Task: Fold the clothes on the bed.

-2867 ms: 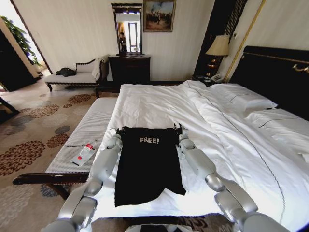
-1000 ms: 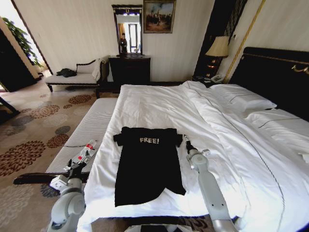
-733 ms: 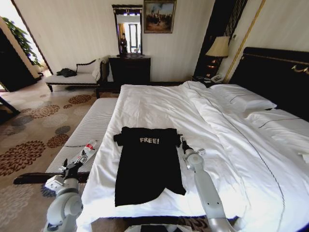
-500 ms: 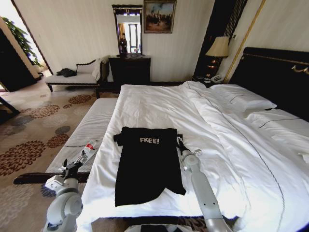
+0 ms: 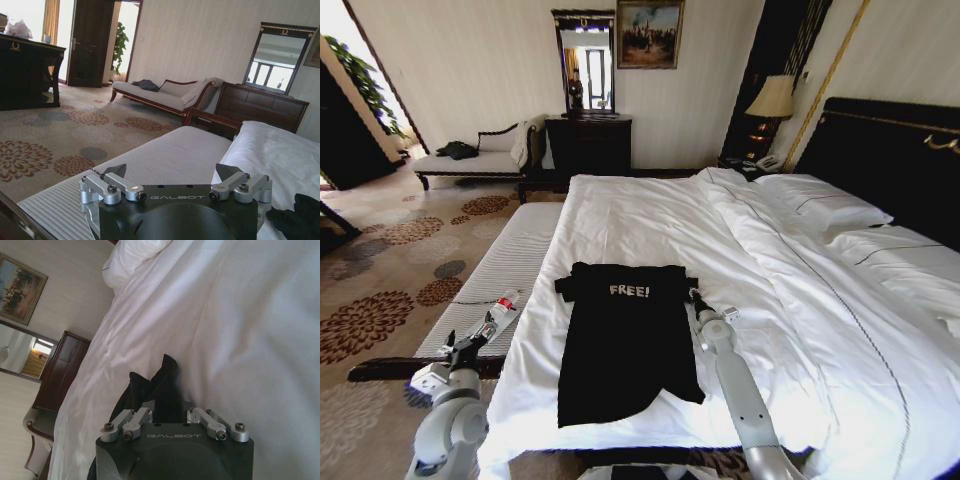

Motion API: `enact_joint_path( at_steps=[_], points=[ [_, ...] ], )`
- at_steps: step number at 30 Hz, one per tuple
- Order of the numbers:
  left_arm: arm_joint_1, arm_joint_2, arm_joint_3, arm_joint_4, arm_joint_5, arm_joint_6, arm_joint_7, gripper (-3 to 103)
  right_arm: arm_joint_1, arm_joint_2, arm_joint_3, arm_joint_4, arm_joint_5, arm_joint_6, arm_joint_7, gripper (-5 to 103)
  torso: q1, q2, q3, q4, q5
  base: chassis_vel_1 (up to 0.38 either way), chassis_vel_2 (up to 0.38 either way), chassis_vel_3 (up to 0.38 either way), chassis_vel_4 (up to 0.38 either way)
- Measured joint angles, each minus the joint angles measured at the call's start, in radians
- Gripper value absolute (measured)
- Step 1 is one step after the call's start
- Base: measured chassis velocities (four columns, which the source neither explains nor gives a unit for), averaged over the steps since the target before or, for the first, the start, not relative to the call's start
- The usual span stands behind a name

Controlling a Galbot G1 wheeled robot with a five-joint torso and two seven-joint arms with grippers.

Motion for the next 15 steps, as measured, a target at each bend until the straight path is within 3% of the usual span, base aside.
enact_joint_path(
  at_steps=[4, 6, 15],
  points=[
    [0.001, 0.001, -0.004, 0.003, -0.001, -0.003, -0.001, 100, 0.022, -0.001, 0.018, -0.004, -0.012, 0.056, 0.032, 9, 0.000, 0.000, 0.000, 0.0001, -0.0002, 0.000, 0.000, 0.000, 0.000],
    [0.001, 0.001, -0.005, 0.004, -0.002, -0.003, -0.002, 100, 0.024, -0.004, 0.021, -0.003, -0.013, 0.060, 0.040, 3, 0.000, 0.000, 0.000, 0.0000, -0.0001, 0.000, 0.000, 0.000, 0.000],
    [-0.002, 0.002, 0.001, 0.007, -0.003, -0.005, -0.004, 100, 0.002, -0.032, 0.028, 0.006, -0.030, 0.044, 0.060, 0, 0.000, 0.000, 0.000, -0.0002, 0.0000, 0.000, 0.000, 0.000, 0.000]
  ],
)
